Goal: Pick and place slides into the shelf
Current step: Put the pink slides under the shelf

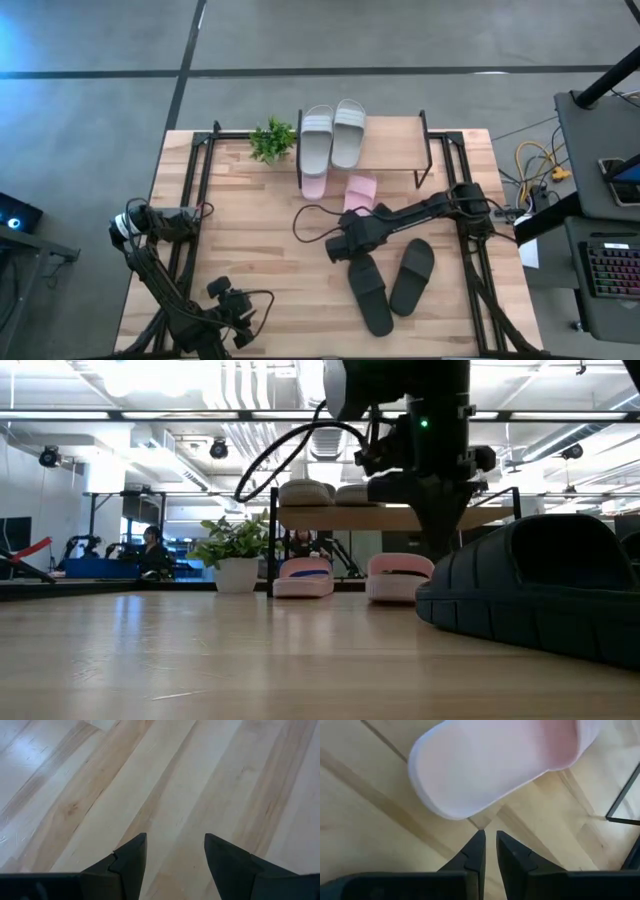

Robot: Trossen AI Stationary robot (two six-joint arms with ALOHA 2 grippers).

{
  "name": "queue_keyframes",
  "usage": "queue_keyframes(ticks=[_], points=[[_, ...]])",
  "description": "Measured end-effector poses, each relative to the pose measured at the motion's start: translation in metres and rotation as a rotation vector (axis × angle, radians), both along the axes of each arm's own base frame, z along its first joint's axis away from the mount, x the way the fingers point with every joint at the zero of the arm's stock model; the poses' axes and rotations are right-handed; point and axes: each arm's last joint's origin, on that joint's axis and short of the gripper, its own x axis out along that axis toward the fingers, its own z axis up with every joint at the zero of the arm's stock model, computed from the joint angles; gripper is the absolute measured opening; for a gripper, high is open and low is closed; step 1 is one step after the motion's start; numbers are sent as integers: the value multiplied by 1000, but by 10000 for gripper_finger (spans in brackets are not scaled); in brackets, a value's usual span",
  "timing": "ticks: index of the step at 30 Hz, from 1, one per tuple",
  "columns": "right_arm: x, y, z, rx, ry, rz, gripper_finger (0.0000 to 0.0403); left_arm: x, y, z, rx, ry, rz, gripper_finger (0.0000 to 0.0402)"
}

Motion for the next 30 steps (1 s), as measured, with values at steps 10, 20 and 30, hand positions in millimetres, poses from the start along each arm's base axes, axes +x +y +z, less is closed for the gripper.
queue_keyframes(ticks=[10, 20, 30], points=[[-13, -9, -21, -26, 65, -47, 38, 0, 0, 0, 2, -1, 0, 184], [-17, -50, -54, -105, 106, 71, 38, 0, 0, -1, 4, 0, -1, 184], [-19, -88, -62, -159, 153, 94, 38, 0, 0, -1, 4, 0, -1, 184]])
